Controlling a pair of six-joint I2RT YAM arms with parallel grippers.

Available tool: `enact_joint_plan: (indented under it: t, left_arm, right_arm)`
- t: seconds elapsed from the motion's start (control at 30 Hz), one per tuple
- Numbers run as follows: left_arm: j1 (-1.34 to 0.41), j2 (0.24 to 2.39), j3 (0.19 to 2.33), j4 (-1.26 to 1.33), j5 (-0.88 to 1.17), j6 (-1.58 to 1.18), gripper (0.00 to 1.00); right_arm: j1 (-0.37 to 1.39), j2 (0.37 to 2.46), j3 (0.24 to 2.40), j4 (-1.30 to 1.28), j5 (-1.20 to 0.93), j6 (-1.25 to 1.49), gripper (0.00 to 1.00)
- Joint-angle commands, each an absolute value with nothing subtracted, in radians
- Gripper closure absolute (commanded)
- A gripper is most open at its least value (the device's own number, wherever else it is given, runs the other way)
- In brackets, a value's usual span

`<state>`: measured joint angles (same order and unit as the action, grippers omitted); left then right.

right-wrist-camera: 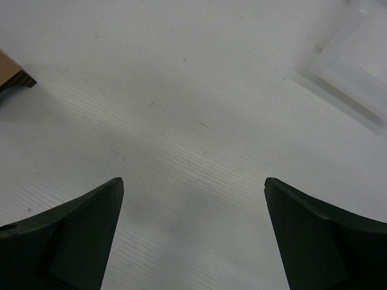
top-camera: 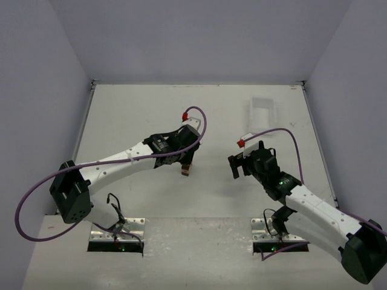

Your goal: Build the wood block tower

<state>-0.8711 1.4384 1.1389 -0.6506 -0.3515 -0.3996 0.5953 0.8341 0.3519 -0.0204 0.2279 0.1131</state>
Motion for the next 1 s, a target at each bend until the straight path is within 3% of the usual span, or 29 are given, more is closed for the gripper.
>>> enact_joint_plan:
  t: [0.0,0.97]
  left_arm:
    - [-0.881,1.440,1.183,-0.631,-0.350,-0.391,0.66]
    - [-0.881,1.436,1.181,-0.624,-0.351,-0.393,0.63]
  right_arm:
    - [0.597,0.826,0.392,0.006,0.235,0.110,0.01]
    - [0.595,0.836,0.393,0.006,0.233,0.109,0.01]
